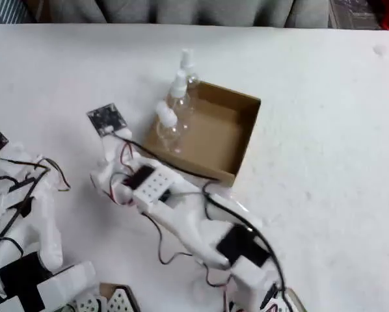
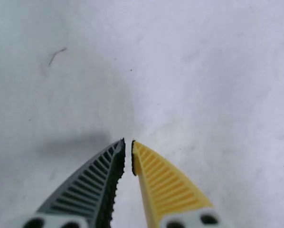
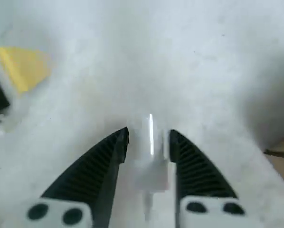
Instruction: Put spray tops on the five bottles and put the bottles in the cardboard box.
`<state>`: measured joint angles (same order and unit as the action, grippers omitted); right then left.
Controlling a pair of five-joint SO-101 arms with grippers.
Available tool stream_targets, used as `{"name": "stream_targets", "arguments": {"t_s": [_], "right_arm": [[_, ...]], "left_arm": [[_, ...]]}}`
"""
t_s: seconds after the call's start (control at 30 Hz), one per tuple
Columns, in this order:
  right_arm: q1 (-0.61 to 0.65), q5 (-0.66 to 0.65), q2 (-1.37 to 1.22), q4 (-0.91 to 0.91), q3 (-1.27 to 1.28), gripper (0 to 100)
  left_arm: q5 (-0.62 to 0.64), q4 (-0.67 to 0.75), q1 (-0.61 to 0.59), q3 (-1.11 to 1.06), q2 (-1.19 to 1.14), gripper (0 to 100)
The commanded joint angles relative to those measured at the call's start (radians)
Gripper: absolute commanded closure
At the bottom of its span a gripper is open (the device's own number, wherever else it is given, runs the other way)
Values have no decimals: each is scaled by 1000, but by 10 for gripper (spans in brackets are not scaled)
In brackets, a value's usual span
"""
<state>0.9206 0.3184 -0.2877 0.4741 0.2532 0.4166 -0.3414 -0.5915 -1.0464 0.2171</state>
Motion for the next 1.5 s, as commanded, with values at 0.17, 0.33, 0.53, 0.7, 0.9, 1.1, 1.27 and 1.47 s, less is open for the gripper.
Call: {"name": "stream_targets", "arguments": {"t_s": [0.17,0.33,0.53,0.7,0.9,1.1,1.27,1.47], "right_arm": [[-4,2,116,308,-181,797],[-5,0,280,499,-176,797],[-2,-244,414,791,-176,797],[-5,-399,486,1041,-175,797],[-5,-569,590,1237,-68,797],[-1,-772,734,1237,242,797],[-1,-1005,846,1191,488,797],[-2,-1033,970,1001,698,797]], "left_arm": [[3,-3,4,54,-4,977],[3,-3,4,54,-5,976],[3,-3,4,54,-5,976],[3,-3,4,54,-5,976],[3,-3,4,54,-7,976],[3,-3,4,54,-7,976],[3,-3,4,54,-7,976],[3,-3,4,52,-7,976]]}}
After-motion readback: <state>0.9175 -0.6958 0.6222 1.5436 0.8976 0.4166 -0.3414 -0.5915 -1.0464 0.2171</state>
